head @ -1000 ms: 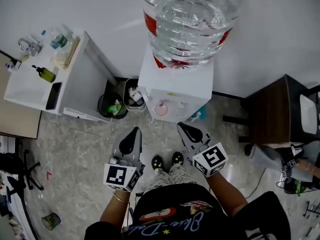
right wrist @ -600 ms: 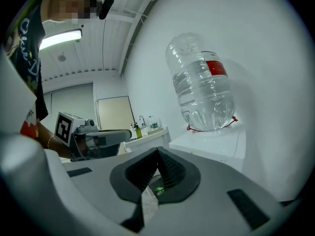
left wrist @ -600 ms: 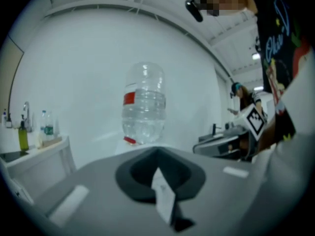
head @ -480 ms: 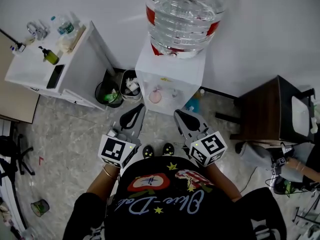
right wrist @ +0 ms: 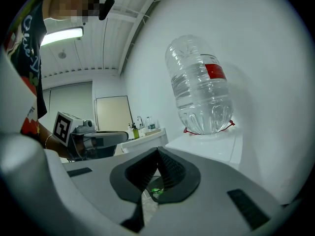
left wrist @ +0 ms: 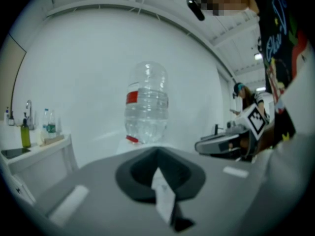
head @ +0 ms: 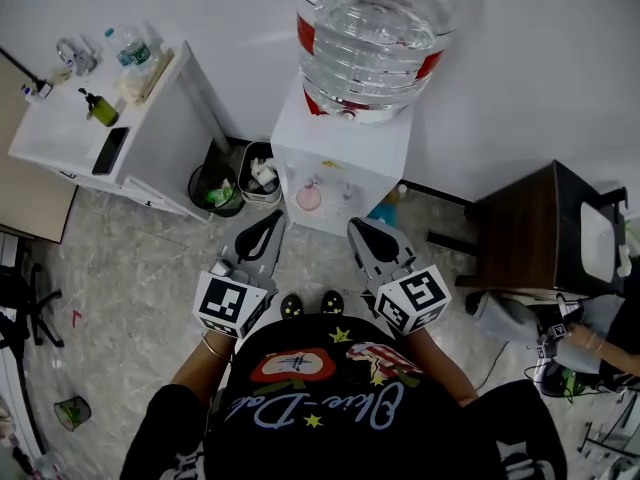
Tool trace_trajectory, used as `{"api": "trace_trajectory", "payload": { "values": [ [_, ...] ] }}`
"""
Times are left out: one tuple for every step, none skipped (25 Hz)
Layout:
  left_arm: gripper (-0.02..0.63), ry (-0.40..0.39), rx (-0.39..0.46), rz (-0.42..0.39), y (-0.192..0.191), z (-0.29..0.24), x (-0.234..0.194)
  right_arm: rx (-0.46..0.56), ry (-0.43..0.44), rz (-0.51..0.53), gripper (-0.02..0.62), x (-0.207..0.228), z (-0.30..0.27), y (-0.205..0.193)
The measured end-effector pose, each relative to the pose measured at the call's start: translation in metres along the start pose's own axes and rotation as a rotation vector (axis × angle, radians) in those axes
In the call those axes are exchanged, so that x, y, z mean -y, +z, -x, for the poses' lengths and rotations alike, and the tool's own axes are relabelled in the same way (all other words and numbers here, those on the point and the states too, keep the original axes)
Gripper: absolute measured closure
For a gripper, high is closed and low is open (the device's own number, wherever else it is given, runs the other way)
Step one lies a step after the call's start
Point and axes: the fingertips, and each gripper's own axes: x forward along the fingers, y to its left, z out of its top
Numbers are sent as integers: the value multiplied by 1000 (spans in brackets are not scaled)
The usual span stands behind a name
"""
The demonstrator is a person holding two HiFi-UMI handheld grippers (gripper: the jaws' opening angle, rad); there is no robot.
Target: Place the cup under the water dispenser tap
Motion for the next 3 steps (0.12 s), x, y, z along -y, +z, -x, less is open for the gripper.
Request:
{"api": "trace_trajectory", "payload": {
  "values": [
    [617, 3, -1, 4, -1, 1, -1, -3, -11, 0, 581, 1, 0, -1],
    [617, 7, -2, 7, -1, 2, -2, -6, -23, 0, 581, 3, 0, -2],
    [617, 12, -2, 10, -1, 4, -3, -9, -35, 1, 581, 4, 0, -3]
  ]
}}
